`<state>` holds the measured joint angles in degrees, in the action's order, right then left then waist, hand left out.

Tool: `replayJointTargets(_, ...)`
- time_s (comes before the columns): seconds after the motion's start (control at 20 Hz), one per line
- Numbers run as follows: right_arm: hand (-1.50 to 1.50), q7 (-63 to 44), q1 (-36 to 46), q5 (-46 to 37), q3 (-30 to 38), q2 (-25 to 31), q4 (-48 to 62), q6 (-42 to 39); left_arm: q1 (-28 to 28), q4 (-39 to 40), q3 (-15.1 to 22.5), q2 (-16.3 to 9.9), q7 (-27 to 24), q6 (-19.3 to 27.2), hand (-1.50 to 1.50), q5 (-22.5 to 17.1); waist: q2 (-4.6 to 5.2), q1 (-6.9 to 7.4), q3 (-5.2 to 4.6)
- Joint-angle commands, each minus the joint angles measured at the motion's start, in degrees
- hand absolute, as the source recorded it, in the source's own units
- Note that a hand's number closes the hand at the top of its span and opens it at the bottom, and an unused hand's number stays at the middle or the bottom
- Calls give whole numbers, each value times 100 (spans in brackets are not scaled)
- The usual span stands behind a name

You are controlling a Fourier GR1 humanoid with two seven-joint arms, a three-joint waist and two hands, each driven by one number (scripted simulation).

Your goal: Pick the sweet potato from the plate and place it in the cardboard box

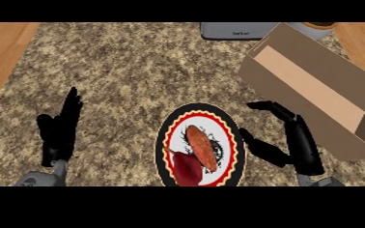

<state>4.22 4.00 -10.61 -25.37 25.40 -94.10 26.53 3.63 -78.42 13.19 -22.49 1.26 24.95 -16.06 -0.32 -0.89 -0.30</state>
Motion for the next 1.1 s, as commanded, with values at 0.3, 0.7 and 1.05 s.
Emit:
replayJointTargets(0.3, -150, -2858, -185, -1814, -498, 1177, -1831, -962, 63, 354, -249, 93, -292, -288, 0, -65, 2, 42, 3)
replayJointTargets(0.7, -150, -5231, 842, -1520, -768, 997, -2719, -2837, 215, 322, -88, 398, -174, -189, 0, 156, 31, 161, 16)
replayJointTargets(1.05, -150, -6027, 1472, -1396, -958, 234, -2246, -3838, 450, 720, -370, 361, -258, -493, 0, 215, 38, 110, 26)
